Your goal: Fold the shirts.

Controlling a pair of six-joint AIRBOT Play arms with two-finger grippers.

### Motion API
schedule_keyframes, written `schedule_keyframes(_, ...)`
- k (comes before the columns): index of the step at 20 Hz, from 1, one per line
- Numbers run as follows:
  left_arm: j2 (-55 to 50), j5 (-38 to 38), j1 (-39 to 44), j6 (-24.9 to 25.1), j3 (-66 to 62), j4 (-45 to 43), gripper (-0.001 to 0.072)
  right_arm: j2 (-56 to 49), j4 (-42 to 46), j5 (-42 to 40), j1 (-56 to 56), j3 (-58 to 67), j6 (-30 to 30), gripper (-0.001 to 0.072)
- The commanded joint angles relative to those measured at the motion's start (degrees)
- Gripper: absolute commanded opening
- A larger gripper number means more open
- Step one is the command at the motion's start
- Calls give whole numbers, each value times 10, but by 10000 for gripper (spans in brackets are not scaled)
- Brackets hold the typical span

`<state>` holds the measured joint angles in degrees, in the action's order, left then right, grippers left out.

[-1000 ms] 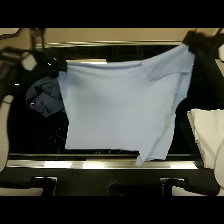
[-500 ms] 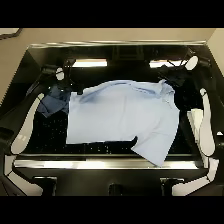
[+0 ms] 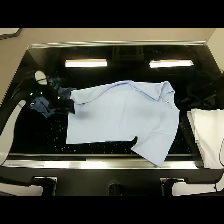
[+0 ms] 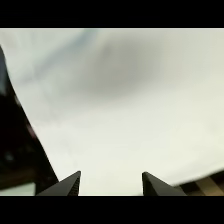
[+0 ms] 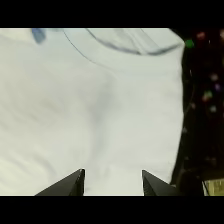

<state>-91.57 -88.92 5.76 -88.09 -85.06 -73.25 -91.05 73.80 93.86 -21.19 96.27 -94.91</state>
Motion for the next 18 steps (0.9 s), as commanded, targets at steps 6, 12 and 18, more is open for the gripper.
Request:
schedule_keyframes(6,201,137,-172,60,388,95,456,51,-2,18,-22,-192,25,433)
schedule_keyframes(12,156,151,-195,103,434,150,458,52,-1,22,-22,-193,30,434)
schedule_keyframes(18,120,197,-140,99,435,174,386,57,17,34,-22,-194,33,437)
